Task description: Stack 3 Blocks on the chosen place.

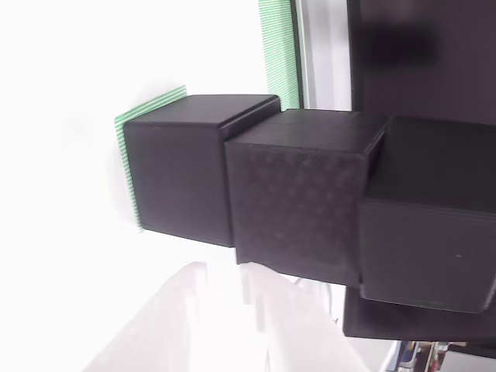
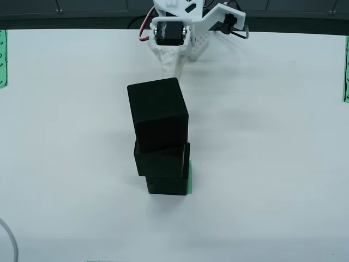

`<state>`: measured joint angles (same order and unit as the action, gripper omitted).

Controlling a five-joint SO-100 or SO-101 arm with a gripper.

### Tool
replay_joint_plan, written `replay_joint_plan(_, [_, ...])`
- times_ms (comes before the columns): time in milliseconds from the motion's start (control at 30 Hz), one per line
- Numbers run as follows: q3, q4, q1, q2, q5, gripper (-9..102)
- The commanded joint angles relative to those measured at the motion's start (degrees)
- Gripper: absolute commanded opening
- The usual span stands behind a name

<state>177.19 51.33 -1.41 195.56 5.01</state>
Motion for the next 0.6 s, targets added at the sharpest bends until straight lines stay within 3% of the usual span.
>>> replay_joint_plan(0, [2.2,-1.2,0.2,1.4,0.4,0])
replay_joint_plan(567, [3.2,-4.4,1.1,1.4,-0.3,0])
